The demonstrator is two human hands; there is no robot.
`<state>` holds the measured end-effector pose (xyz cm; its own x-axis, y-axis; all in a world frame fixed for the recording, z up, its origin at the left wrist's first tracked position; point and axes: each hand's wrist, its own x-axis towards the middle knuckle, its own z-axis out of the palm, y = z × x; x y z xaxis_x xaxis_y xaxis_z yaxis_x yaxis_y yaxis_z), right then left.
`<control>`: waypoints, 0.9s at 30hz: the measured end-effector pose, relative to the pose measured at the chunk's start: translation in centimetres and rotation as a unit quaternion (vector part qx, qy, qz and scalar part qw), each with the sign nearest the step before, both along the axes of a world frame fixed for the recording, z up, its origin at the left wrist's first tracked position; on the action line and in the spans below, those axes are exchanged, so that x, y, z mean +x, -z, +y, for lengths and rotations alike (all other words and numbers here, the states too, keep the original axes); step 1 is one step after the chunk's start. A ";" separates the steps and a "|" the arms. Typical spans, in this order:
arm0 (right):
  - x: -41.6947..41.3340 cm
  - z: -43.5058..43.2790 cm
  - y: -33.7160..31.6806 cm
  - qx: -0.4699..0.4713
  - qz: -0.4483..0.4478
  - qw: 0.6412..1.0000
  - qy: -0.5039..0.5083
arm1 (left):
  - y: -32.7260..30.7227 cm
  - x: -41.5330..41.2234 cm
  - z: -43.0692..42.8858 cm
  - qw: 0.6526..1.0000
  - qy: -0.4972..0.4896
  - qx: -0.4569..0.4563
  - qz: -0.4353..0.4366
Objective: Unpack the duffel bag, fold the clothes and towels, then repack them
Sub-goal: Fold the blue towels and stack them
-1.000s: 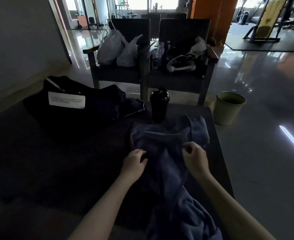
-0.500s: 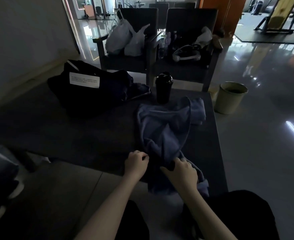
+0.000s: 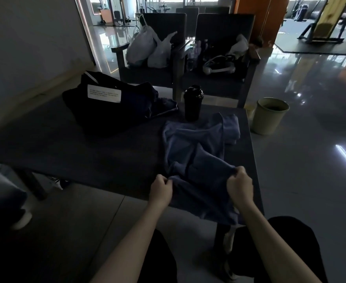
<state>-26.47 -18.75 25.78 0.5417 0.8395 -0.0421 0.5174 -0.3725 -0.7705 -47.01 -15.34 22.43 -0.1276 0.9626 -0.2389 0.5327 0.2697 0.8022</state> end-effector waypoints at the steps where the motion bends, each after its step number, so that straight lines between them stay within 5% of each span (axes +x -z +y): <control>1: 0.8 0.2 -0.2 0.001 -0.002 1.000 0.012 | -0.4 -0.5 0.3 1.000 -0.027 0.002 -0.007; 10: 0.8 -3.3 1.2 -0.129 0.028 0.991 -0.034 | -0.1 -1.1 -1.2 0.977 -0.085 -0.105 -0.163; 16: -1.2 -7.6 3.0 -0.105 0.060 0.992 -0.035 | 0.7 -1.0 -3.2 0.971 -0.118 -0.106 -0.180; 23: -2.0 -10.8 3.2 0.052 0.086 0.995 0.029 | -1.3 -1.5 -5.8 0.964 -0.113 -0.053 -0.234; 27: -1.8 -11.4 2.8 0.159 0.213 0.962 0.059 | -2.6 -2.3 -7.3 0.950 -0.111 -0.019 -0.290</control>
